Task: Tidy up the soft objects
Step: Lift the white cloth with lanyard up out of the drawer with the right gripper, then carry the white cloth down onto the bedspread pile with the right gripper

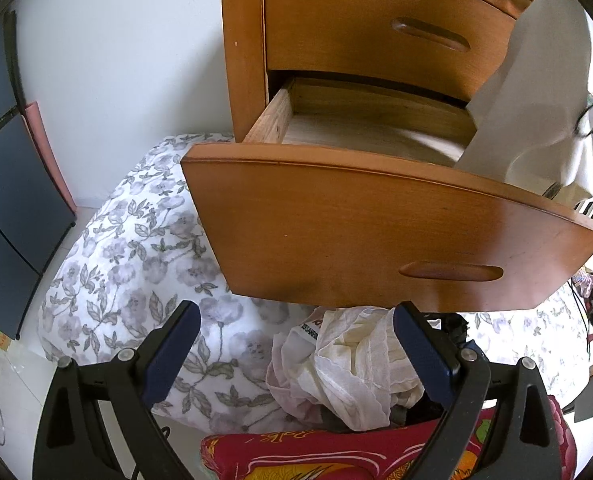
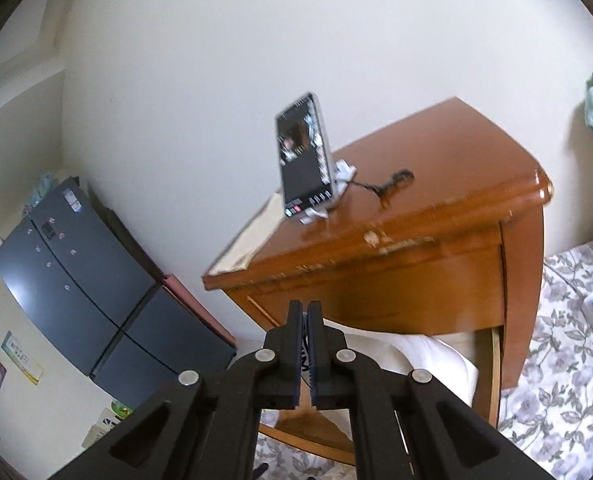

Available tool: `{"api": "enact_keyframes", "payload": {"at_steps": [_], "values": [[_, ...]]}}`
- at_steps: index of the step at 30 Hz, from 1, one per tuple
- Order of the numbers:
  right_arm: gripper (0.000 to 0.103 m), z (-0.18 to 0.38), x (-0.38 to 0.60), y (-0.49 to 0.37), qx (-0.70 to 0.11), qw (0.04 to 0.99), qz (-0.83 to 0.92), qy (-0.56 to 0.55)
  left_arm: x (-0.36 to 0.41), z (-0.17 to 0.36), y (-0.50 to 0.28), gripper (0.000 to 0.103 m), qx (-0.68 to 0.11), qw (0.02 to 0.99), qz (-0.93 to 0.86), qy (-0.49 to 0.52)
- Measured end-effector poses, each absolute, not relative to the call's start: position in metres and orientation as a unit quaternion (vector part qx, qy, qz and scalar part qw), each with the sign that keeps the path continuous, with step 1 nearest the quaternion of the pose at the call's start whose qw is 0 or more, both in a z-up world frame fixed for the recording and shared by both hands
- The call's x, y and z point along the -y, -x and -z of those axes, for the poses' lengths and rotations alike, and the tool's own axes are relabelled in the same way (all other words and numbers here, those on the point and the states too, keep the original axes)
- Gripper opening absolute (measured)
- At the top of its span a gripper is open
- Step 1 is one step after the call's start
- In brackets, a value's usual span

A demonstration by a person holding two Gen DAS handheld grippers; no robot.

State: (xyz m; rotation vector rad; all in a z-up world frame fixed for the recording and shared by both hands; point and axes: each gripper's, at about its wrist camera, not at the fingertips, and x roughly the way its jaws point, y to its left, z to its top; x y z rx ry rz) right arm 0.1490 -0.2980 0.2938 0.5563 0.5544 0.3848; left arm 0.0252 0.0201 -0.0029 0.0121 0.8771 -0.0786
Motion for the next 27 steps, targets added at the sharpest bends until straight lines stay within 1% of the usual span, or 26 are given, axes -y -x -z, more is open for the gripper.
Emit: {"api": "enact_keyframes", "payload": {"at_steps": [8,15,18,23,27], "values": [[0.003,-0.352,0.289,-0.121,-0.221,0.920,-0.208,-0.248,-0.020,0.002,-0.025,0.097,-0.422,0.906,0.034,-0.007],[0.003,-0.409,0.284,-0.077,-0.171,0.930,-0.231,-0.228,-0.025,-0.001,-0.023,0.097,-0.415,0.910,0.028,0.006],[0.002,-0.427,0.279,-0.055,-0.162,0.936,-0.233,-0.209,-0.027,-0.002,-0.021,0.097,-0.410,0.912,0.023,0.011],[0.002,-0.448,0.275,-0.020,-0.128,0.945,-0.239,-0.184,-0.028,-0.004,-0.019,0.097,-0.405,0.914,0.017,0.012],[0.002,-0.440,0.268,-0.015,-0.163,0.946,-0.227,-0.162,-0.029,-0.005,-0.018,0.097,-0.405,0.914,0.013,0.014]]}}
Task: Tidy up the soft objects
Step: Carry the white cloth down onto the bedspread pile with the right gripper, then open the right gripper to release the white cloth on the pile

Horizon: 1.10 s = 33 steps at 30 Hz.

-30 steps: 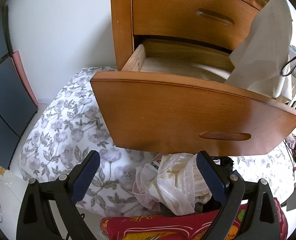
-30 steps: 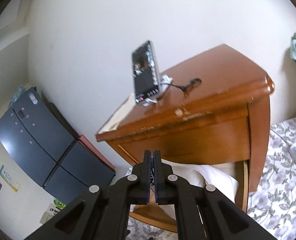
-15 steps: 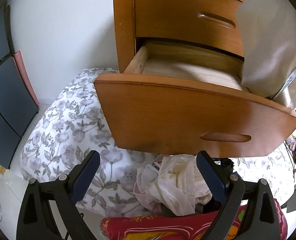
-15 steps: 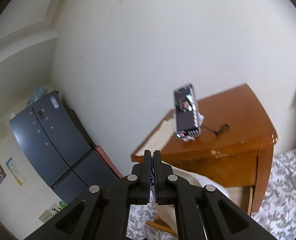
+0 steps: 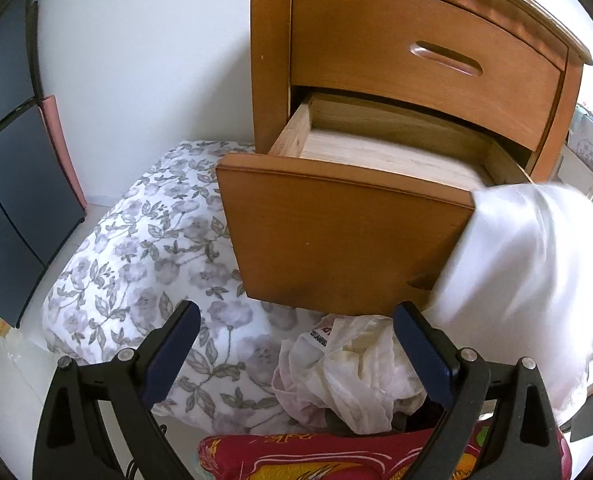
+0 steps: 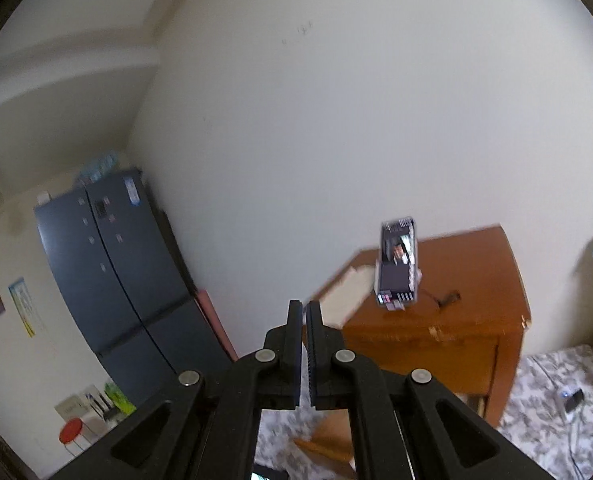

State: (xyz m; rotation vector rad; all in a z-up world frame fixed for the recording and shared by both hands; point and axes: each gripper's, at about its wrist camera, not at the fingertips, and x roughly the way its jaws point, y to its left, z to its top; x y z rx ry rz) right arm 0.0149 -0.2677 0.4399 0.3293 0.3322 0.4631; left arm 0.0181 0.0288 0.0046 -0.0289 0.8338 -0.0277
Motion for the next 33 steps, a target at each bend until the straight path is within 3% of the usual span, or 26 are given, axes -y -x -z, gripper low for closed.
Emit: {"api": "enact_keyframes", "payload": {"at_steps": [5,14,25,32,33], "values": [[0.002,-0.383,0.263,-0.030,-0.237,0.938,-0.205,-0.149,-0.030,-0.005,-0.017,0.097,-0.403,0.915,0.012,0.016],[0.005,-0.209,0.255,-0.069,-0.407,0.890,-0.150,-0.143,-0.026,-0.004,-0.018,0.097,-0.404,0.914,0.014,0.007],[0.007,-0.095,0.233,-0.070,-0.488,0.866,-0.089,-0.064,-0.021,-0.002,-0.019,0.097,-0.413,0.910,0.026,-0.005],[0.037,-0.057,0.218,-0.062,-0.512,0.856,-0.057,-0.049,-0.016,-0.005,-0.014,0.097,-0.405,0.913,0.041,-0.013],[0.045,-0.054,0.216,-0.061,-0.514,0.855,-0.054,-0.052,-0.016,-0.005,-0.014,0.097,-0.404,0.914,0.042,-0.013]]}}
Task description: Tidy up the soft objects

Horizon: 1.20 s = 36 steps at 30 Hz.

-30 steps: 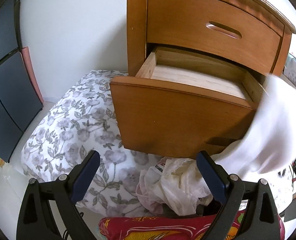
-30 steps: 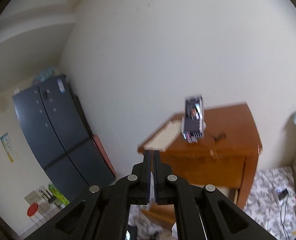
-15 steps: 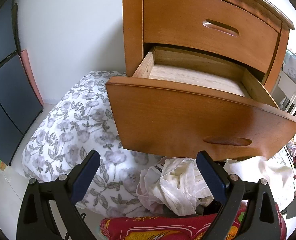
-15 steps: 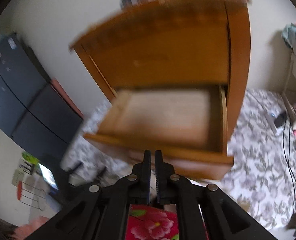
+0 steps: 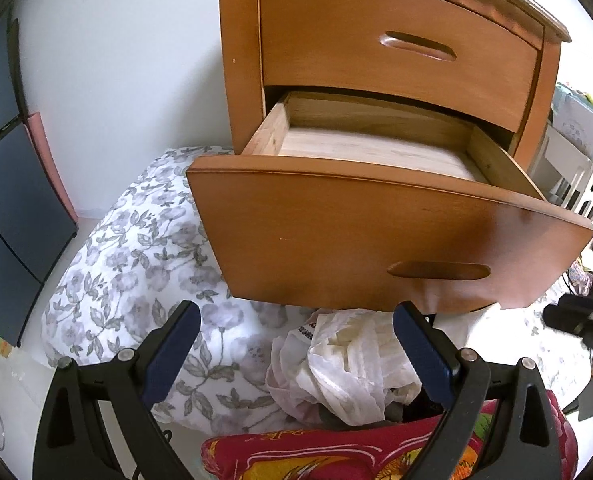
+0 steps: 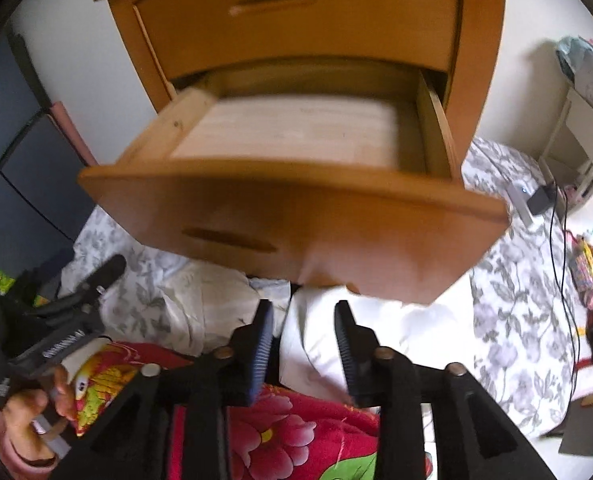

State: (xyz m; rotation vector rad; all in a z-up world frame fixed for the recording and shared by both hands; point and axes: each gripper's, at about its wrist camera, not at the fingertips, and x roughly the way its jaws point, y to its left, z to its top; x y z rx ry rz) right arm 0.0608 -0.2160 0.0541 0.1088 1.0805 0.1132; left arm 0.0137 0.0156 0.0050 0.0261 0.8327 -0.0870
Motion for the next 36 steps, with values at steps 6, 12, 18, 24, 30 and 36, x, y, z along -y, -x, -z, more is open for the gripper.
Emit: {"api": "enact_keyframes", "payload": {"at_steps": [6,12,18,24,30,36], "values": [[0.066,-0.041,0.208,-0.053,-0.507,0.860,-0.015,-0.047,-0.014,-0.006,-0.012,0.097,-0.405,0.912,0.061,-0.008],[0.078,-0.042,0.198,-0.050,-0.489,0.871,-0.009,-0.040,-0.015,-0.008,-0.011,0.097,-0.398,0.915,0.069,0.000],[0.096,-0.043,0.192,-0.054,-0.477,0.878,-0.006,-0.033,-0.016,-0.016,-0.007,0.097,-0.380,0.922,0.074,0.004],[0.103,-0.047,0.190,-0.055,-0.464,0.886,-0.002,-0.029,-0.016,-0.025,-0.001,0.097,-0.366,0.927,0.080,0.005],[0.103,-0.053,0.192,-0.055,-0.451,0.892,0.006,-0.033,-0.012,-0.029,-0.001,0.097,-0.367,0.928,0.062,-0.010],[0.103,-0.065,0.194,-0.056,-0.431,0.901,0.019,-0.038,-0.011,-0.032,0.000,0.097,-0.362,0.931,0.018,-0.039]]}}
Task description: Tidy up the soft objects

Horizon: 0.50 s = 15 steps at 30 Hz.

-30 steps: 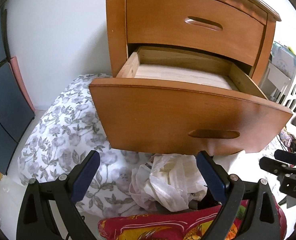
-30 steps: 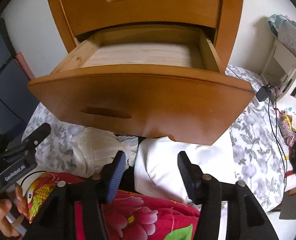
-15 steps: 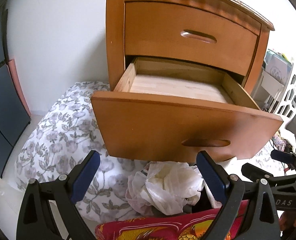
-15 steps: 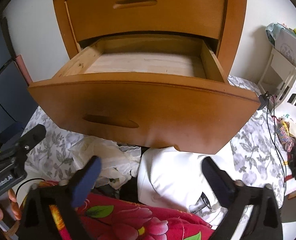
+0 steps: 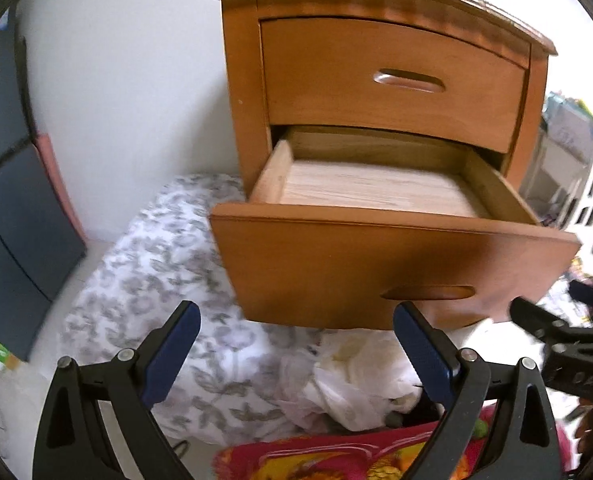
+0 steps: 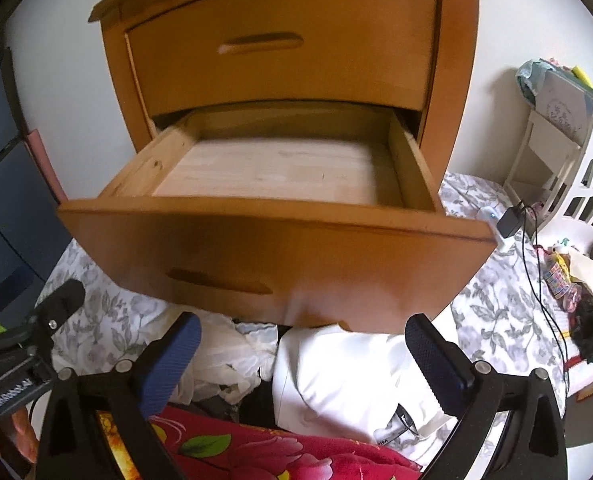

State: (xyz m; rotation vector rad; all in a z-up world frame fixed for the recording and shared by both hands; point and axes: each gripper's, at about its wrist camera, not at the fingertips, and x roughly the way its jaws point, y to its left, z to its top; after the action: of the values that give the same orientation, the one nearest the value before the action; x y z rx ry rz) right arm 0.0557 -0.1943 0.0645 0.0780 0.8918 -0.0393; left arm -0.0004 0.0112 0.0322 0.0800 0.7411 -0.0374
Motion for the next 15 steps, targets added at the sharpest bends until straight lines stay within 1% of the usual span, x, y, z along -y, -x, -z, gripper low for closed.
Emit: {"api": "enact_keyframes", "payload": {"at_steps": [8,15], "values": [[0.103,-0.060,0.199,-0.051,-0.422,0.904,0.034,-0.059,-0.013,-0.028,0.000,0.097,-0.358,0.932,-0.009,-0.053],[0.103,-0.055,0.200,-0.051,-0.421,0.904,0.041,-0.064,-0.012,-0.019,-0.004,0.097,-0.373,0.926,-0.012,-0.059]]}}
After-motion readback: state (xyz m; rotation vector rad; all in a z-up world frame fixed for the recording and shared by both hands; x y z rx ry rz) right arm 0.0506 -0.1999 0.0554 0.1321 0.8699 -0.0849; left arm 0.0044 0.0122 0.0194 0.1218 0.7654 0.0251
